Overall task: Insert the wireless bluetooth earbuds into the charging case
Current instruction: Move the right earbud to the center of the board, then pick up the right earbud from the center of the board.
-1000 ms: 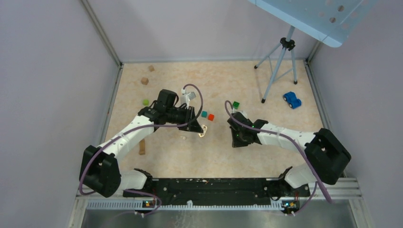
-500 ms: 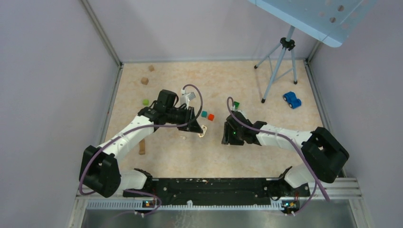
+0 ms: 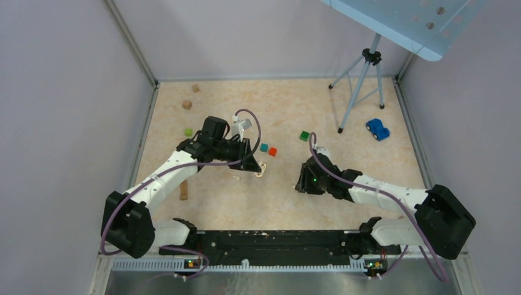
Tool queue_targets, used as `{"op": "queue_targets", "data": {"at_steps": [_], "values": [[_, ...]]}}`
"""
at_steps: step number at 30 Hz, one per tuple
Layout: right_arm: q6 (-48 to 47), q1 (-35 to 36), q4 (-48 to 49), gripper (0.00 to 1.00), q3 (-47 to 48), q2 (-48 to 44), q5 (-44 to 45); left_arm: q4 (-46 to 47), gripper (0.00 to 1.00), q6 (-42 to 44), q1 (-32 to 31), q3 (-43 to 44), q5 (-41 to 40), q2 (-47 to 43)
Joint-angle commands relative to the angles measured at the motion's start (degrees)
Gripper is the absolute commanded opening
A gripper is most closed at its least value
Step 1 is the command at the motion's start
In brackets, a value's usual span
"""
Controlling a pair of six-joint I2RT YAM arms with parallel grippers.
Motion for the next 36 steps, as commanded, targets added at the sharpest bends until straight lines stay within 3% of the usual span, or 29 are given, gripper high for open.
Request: {"op": "queue_targets", "data": {"at_steps": [1,15,24,28,32,36], "values": [[0.0,0.7,4.5,0.42,-2.6,-1.9,-0.3,1.2,0.0,0.0,0.3,0.1,0.7,-1.1],[-0.1,2.0,14.1,0.45,2.6,11.4,-5.5,-0.1,0.0,0.3,0.2,1.2,-0.7,-1.6],[0.7,2.2,23.8,0.45,7.2,17.3,-14.3,-1.6,0.0,0.9,0.2,2.1,-2.4,-2.8],[-3.8,2.3,18.7,0.43,8.9,13.2,-12.4,-1.8,0.0,0.8,0.2,2.1,-2.9,-3.5],[-9.7,2.3,7.2,0.42,11.1,9.1,-6.4,-1.3,0.0,0.5,0.3,1.9,-1.9,-3.6],[-7.3,2.3,1.9,0.41,10.4,6.2,-1.7,-0.2,0.0,-0.1,0.2,1.3,-1.6,-3.5]]}}
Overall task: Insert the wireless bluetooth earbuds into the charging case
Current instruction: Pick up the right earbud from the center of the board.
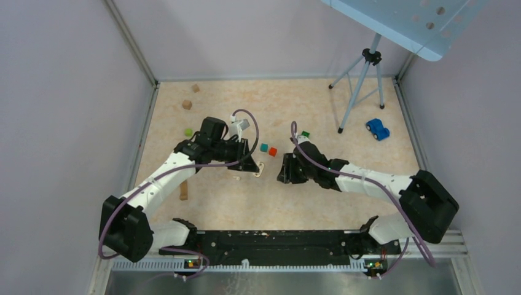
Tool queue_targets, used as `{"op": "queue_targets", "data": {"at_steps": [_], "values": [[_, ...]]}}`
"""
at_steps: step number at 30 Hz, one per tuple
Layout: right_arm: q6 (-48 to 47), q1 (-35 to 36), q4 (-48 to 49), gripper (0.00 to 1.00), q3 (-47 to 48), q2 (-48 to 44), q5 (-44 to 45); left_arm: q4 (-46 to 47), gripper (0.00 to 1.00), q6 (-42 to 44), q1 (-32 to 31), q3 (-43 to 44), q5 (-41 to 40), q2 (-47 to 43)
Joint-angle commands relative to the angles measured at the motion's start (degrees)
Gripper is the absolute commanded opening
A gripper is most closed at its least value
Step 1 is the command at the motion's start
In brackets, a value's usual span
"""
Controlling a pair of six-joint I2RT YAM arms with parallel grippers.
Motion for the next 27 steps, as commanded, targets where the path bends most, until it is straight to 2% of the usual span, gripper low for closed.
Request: {"op": "queue_targets", "data": {"at_steps": [1,6,10,12,19,27], "values": [[1.3,0.6,-8.1,0.4,1.4,-3.8,6.9,1.9,0.0,-0.3,0.2,1.1,1.0,-1.6],[16.1,1.8,-12.0,0.41,1.3,-2.8,11.7,2.3,0.0,-0.7,0.2,0.6,1.6,-1.3],[26.1,3.7,-13.4,0.52,2.5,-0.6,14.9,2.3,0.0,-0.6,0.2,0.5,1.5,-1.5],[28.4,4.4,-15.2,0.55,3.8,1.4,16.4,2.4,0.0,-0.7,0.2,0.4,1.7,-1.5],[37.8,5.6,-22.0,0.51,8.9,7.7,21.7,2.5,0.0,-0.4,0.2,-0.5,1.5,-2.4],[39.0,5.6,-20.7,0.46,10.4,10.8,22.9,2.6,0.0,0.3,0.2,-1.1,1.4,-2.8]]}}
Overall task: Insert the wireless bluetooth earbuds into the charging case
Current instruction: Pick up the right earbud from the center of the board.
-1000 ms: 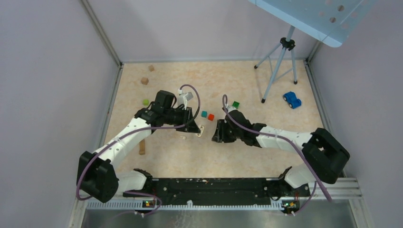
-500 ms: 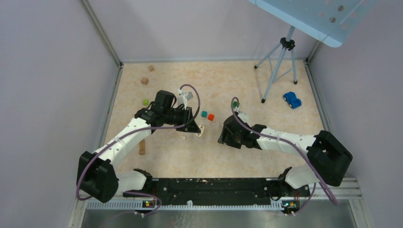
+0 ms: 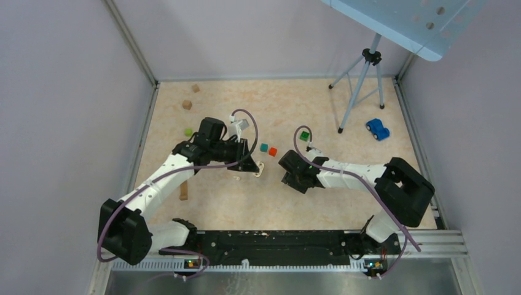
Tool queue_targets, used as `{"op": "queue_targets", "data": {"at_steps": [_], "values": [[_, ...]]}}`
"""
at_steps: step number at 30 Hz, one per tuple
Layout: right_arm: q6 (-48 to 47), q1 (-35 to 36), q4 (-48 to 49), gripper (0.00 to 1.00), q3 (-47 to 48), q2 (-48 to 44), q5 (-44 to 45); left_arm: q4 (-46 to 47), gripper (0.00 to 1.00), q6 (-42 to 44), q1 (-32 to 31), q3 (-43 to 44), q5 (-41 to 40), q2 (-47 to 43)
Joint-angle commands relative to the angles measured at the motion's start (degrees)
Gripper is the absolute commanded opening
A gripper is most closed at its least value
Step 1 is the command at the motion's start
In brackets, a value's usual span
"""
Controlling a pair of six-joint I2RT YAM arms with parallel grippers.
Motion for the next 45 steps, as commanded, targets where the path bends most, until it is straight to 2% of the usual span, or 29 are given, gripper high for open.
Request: {"op": "queue_targets", "data": {"at_steps": [1,18,35,45], "values": [[2.0,0.7,-0.2,0.45,4.1,2.6,2.2,2.1,0.0,0.5,0.2,-0.7,0.7,-1.6],[-4.6,0.7,-3.1,0.28,11.3,10.0,2.8,2.0,0.0,1.3,0.2,-1.2,0.5,-2.0],[-12.9,0.5,-3.0,0.28,11.3,9.9,3.4,2.2,0.0,1.3,0.2,-0.4,1.2,-0.9],[-15.1,-0.7,-0.4,0.21,10.0,8.5,3.4,2.1,0.0,1.2,0.2,-0.3,1.4,-0.7]]}}
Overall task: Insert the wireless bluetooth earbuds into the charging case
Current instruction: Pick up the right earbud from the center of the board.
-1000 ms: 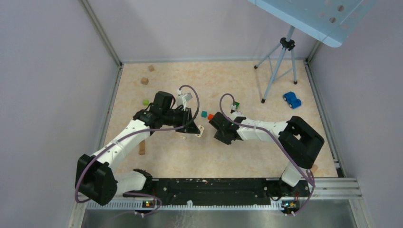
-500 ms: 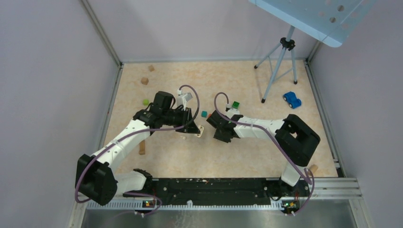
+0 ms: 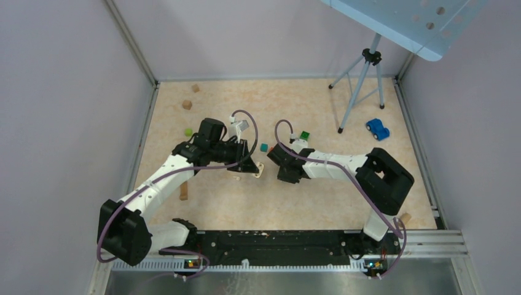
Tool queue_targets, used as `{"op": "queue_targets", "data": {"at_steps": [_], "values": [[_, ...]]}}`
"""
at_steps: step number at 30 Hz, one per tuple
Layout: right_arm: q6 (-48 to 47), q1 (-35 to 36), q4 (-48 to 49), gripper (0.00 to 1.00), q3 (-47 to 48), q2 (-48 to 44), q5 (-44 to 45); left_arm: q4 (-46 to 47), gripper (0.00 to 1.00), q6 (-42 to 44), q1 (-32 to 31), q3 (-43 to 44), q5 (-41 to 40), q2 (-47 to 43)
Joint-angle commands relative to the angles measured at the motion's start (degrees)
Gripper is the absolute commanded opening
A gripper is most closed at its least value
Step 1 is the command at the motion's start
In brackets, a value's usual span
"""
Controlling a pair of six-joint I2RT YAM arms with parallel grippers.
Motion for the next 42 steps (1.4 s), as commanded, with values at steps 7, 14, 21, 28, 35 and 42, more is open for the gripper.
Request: {"op": "queue_targets", "data": {"at_steps": [7,14,21,28,35,42], "values": [[-4.0,-2.0,3.2,0.26,-2.3,-2.1,0.6,1.8,0.0,0.6,0.2,0.2,1.1,-0.3],[-6.4,-3.5,4.5,0.23,-2.9,-2.4,-1.0,1.9,0.0,0.2,0.2,0.3,1.3,-0.2],[-6.7,-3.4,5.0,0.22,-3.0,-2.9,-2.8,2.2,0.0,-0.2,0.2,0.3,1.6,0.3],[-6.0,-3.4,4.8,0.27,-4.1,-4.5,-3.0,2.6,0.0,-0.7,0.3,0.1,1.7,0.7],[-5.6,-3.4,6.2,0.24,-5.0,-4.3,-4.5,2.6,0.0,-0.6,0.2,0.2,1.6,0.5],[-5.8,-3.4,6.5,0.2,-4.8,-3.2,-3.6,2.4,0.0,-0.5,0.2,0.0,1.6,0.2]]}}
